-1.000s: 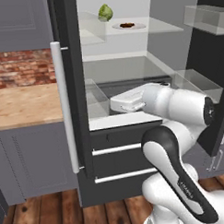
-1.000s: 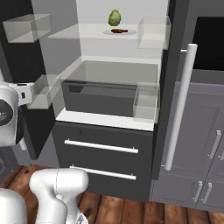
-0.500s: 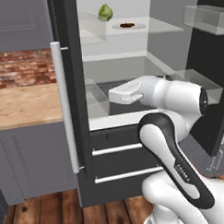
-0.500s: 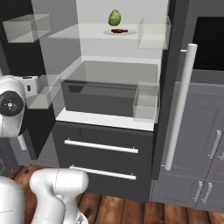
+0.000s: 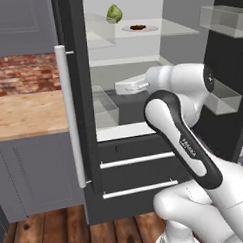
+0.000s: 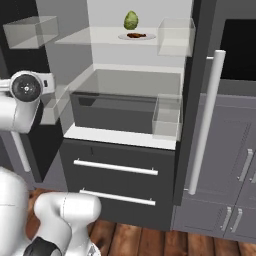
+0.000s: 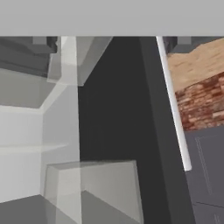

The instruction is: Retrieve the chicken drumstick from the fridge and place it on the saucepan with marinade on the stove.

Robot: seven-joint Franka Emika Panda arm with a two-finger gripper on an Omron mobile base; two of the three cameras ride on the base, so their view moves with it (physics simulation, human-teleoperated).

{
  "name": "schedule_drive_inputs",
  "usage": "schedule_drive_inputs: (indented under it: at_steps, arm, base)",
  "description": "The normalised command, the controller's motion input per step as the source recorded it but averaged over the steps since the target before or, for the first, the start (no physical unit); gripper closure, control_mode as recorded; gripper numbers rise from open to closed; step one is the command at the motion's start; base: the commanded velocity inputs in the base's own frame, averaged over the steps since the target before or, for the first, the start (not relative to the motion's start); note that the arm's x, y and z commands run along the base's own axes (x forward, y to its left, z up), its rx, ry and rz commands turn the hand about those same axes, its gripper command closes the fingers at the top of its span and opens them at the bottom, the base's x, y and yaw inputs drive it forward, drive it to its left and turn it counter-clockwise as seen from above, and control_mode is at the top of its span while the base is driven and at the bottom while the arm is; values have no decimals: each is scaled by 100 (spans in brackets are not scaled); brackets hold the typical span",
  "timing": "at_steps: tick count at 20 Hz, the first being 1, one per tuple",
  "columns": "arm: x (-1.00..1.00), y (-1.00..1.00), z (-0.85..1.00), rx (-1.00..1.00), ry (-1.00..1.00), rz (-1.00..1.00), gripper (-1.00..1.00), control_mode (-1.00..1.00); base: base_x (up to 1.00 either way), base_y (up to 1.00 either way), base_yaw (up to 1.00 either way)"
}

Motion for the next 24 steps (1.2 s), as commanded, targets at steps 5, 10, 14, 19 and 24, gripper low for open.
schedule_drive_inputs:
  at_steps: [5, 10, 14, 19, 24]
  arm:
    - [60, 13, -19, 3, -2, 3, -100, -100]
    - [64, 38, -11, 4, 0, 3, -100, -100]
    - [69, 40, -11, 5, 0, 7, -100, -100]
    - [83, 62, -22, 2, 1, 10, -100, -100]
    - [92, 95, -34, 0, 0, 4, -100, -100]
  base:
    - [0, 0, 0]
    - [0, 0, 0]
    - [0, 0, 0]
    - [0, 0, 0]
    - [0, 0, 0]
